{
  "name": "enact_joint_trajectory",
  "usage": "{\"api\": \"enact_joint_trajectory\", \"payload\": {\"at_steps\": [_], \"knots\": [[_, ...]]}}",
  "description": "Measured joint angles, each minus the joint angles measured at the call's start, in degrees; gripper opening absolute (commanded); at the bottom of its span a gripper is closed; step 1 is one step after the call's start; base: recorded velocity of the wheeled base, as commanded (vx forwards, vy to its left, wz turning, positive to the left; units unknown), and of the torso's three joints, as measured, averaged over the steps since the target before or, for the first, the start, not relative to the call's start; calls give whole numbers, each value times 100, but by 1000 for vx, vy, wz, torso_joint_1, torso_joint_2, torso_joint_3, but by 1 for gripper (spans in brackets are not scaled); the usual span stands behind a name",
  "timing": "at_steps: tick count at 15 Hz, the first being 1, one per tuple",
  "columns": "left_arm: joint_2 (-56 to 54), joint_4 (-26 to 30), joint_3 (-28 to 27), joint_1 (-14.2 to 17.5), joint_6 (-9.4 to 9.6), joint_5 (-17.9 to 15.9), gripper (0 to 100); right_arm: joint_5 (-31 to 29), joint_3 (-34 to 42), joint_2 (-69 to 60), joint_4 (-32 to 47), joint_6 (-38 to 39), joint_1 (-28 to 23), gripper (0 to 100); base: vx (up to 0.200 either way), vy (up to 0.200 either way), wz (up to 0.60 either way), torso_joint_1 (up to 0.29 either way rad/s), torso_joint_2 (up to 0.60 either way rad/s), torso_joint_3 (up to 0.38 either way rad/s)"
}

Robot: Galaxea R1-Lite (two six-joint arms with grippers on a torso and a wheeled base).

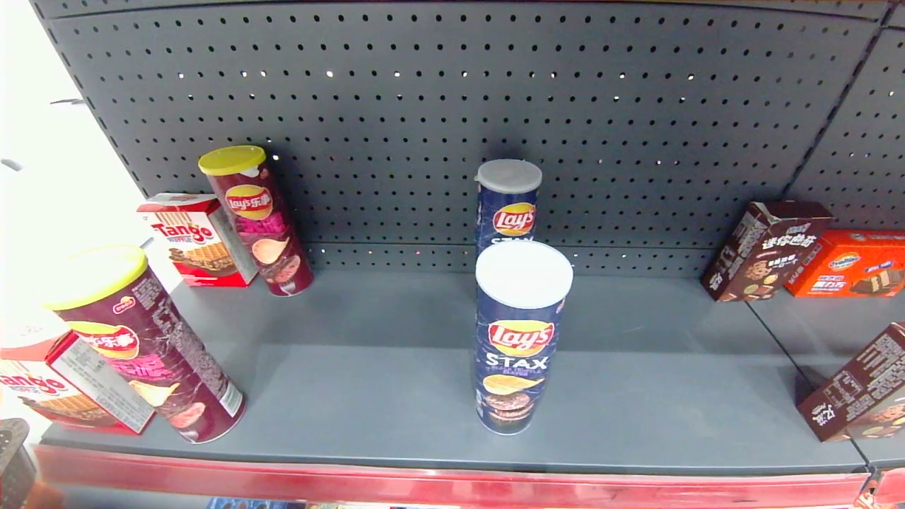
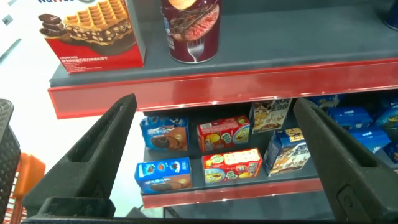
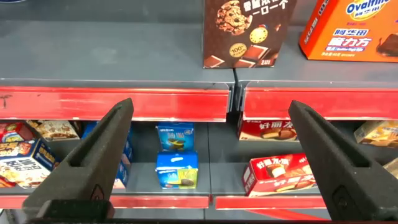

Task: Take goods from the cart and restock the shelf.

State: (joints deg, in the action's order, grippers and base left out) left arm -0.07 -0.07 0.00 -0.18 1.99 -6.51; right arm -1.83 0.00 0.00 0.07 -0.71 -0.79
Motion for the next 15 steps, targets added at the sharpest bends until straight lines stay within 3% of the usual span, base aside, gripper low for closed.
{"api": "enact_joint_trajectory", "payload": {"at_steps": [4, 15], "knots": [[0, 0, -2, 0, 9, 194, 100, 0, 0, 0, 2, 2, 0, 100, 0, -50, 0, 1, 1, 1], [0, 0, 0, 0, -87, 211, 100, -2, 0, 0, 2, 2, -2, 100, 0, 0, 0, 0, 0, 0]]}}
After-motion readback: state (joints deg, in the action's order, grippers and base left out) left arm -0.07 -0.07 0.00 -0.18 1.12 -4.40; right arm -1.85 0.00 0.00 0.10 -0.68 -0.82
